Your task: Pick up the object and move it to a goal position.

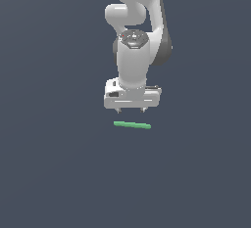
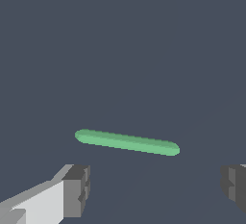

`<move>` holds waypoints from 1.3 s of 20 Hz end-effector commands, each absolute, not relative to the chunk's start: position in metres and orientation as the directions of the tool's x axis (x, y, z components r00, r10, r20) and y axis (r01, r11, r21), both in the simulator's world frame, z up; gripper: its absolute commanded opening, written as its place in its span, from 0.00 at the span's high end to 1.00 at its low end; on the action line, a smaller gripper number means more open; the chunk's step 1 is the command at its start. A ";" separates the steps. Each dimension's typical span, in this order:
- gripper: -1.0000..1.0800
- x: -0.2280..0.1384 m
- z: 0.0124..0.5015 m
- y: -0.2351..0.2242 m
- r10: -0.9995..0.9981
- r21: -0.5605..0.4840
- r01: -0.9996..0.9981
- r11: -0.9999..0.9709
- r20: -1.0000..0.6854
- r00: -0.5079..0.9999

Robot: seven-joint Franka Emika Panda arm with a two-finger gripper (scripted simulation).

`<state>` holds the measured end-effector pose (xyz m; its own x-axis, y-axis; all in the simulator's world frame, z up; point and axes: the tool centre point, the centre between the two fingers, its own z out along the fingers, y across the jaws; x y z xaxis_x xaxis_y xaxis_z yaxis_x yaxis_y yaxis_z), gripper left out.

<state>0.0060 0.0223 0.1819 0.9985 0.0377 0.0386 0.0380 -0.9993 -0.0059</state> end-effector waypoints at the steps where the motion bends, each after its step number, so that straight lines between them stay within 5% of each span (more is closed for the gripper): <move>1: 0.04 0.006 0.182 0.022 0.038 -0.006 0.038 -0.999 0.039 0.999; 26: 0.04 0.004 0.172 0.033 0.201 0.008 0.200 -0.980 0.031 0.979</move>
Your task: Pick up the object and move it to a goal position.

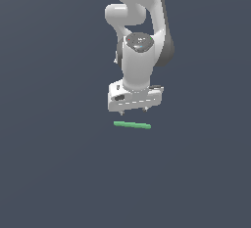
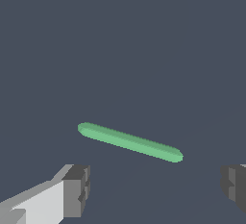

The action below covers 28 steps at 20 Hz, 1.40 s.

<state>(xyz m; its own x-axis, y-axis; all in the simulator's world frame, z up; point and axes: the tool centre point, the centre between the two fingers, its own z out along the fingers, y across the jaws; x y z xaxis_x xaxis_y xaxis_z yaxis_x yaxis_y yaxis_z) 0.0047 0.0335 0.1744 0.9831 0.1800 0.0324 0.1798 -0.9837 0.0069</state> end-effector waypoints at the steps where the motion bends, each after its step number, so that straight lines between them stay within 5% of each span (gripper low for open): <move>1: 0.04 0.004 0.171 0.033 0.217 0.010 0.217 -0.976 0.030 0.976; 28: 0.04 -0.008 0.105 0.030 0.812 0.017 0.812 -0.583 -0.007 0.584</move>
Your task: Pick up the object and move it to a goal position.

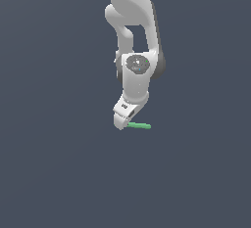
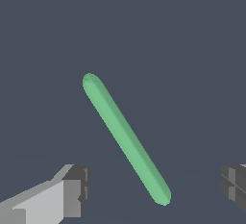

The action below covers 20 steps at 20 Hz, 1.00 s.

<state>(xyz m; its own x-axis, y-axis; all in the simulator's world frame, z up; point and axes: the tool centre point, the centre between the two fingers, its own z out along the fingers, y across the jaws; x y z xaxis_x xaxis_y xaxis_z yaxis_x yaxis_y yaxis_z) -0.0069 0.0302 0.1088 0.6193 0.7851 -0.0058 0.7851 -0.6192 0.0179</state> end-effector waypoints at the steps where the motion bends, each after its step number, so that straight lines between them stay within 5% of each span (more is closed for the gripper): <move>1: 0.04 -0.008 0.103 0.030 0.828 0.016 0.828 -0.560 -0.007 0.560; 20: 0.04 -0.019 0.067 0.034 0.989 0.001 0.989 -0.150 -0.002 0.150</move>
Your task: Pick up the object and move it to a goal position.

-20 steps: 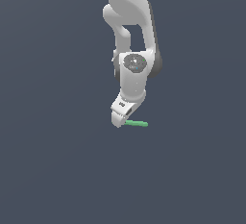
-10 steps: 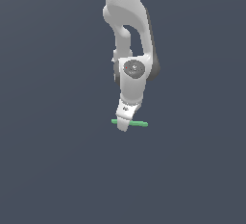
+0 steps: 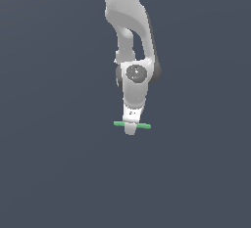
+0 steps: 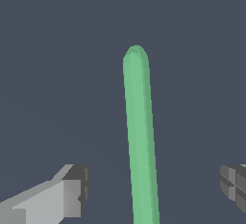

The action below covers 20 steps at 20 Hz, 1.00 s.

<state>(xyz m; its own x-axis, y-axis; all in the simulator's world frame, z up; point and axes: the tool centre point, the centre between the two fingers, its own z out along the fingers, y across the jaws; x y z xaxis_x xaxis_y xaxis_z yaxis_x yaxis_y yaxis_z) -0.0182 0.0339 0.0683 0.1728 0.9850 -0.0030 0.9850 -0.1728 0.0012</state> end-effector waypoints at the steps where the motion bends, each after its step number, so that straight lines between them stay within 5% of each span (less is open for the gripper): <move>1: 0.04 -0.019 0.066 0.034 0.990 0.001 0.990 -0.139 -0.002 0.139; 20: 0.04 -0.021 0.027 0.035 0.994 0.000 0.994 -0.105 0.000 0.105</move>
<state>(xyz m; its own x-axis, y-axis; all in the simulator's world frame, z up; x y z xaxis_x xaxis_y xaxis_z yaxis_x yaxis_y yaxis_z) -0.0207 0.0349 0.0346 0.1054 0.9944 -0.0003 0.9944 -0.1054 0.0000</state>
